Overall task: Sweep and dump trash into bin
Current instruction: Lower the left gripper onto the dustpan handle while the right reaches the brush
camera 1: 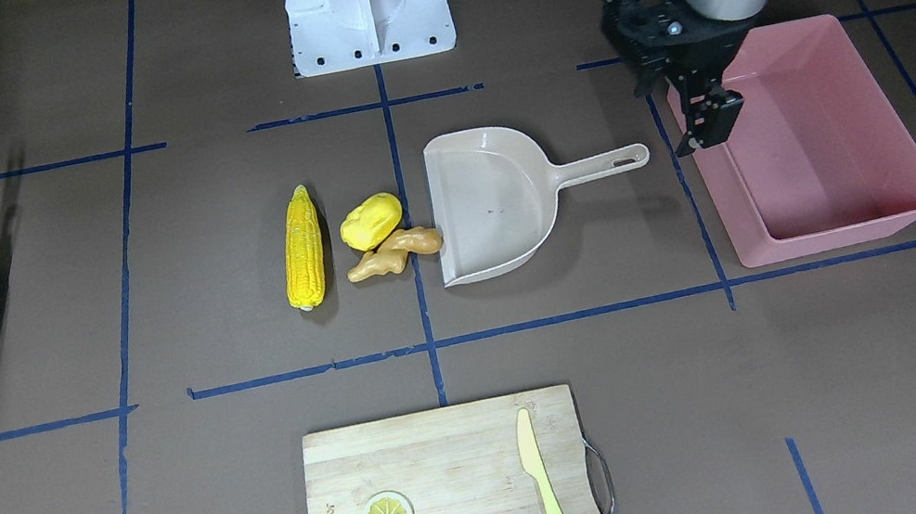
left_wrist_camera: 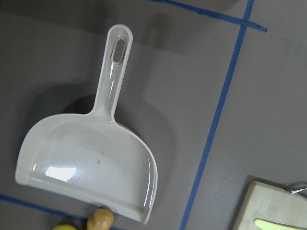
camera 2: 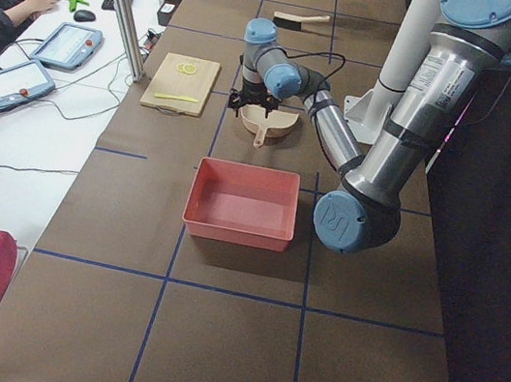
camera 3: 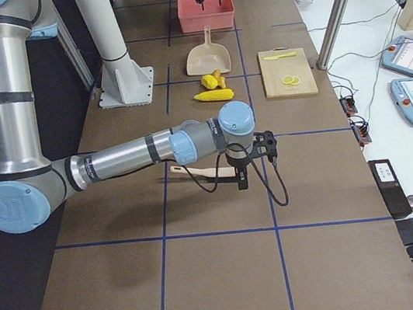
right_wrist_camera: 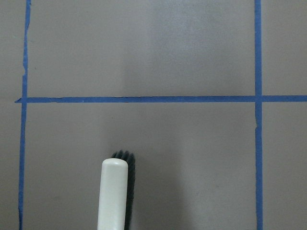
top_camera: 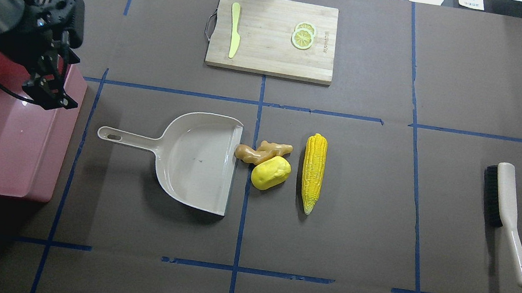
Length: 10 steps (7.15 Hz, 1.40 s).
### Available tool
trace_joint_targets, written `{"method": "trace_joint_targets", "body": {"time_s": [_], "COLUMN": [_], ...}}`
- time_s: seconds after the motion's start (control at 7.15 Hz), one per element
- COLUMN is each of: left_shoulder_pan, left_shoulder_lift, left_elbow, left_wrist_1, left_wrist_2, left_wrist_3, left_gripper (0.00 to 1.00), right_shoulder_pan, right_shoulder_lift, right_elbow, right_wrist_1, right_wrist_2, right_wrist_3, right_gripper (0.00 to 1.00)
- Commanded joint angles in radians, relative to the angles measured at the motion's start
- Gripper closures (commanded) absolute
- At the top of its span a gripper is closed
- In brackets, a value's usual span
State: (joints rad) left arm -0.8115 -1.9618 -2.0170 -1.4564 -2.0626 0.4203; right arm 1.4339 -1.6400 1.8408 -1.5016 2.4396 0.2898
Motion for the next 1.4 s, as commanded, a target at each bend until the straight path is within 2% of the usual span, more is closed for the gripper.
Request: {"method": "trace_joint_targets", "body": {"time_s": [0.0, 0.14, 0.42, 0.7, 0.84, 1.12, 1.26], "left_shoulder_pan": [0.07, 0.077, 0.095, 0.097, 0.095, 0.097, 0.095], "left_shoulder_lift": [-0.075, -0.08, -0.101, -0.101, -0.101, -0.1, -0.1], "left_elbow": [0.004, 0.024, 0.061, 0.061, 0.061, 0.061, 0.06], "left_wrist_1": [0.069, 0.088, 0.088, 0.088, 0.088, 0.087, 0.087], "left_wrist_2": [0.056, 0.058, 0.056, 0.055, 0.053, 0.053, 0.053], "left_wrist_3": [0.002, 0.038, 0.086, 0.086, 0.086, 0.087, 0.087], "left_gripper": [0.0, 0.0, 0.0, 0.0, 0.0, 0.0, 0.0], "right_shoulder_pan": [-0.024, -0.042, -0.126, -0.22, -0.271, -0.466, -0.545], "right_shoulder_lift": [-0.012, -0.012, -0.046, -0.108, -0.135, -0.216, -0.224], "right_elbow": [0.011, 0.011, 0.035, 0.095, 0.107, 0.121, 0.118], "right_wrist_1": [0.062, 0.102, 0.217, 0.222, 0.244, 0.365, 0.4], "right_wrist_2": [0.004, 0.003, -0.007, -0.034, -0.09, -0.212, -0.23], "right_wrist_3": [0.083, 0.132, 0.343, 0.433, 0.528, 0.658, 0.755], "right_gripper": [0.0, 0.0, 0.0, 0.01, 0.01, 0.02, 0.01]}}
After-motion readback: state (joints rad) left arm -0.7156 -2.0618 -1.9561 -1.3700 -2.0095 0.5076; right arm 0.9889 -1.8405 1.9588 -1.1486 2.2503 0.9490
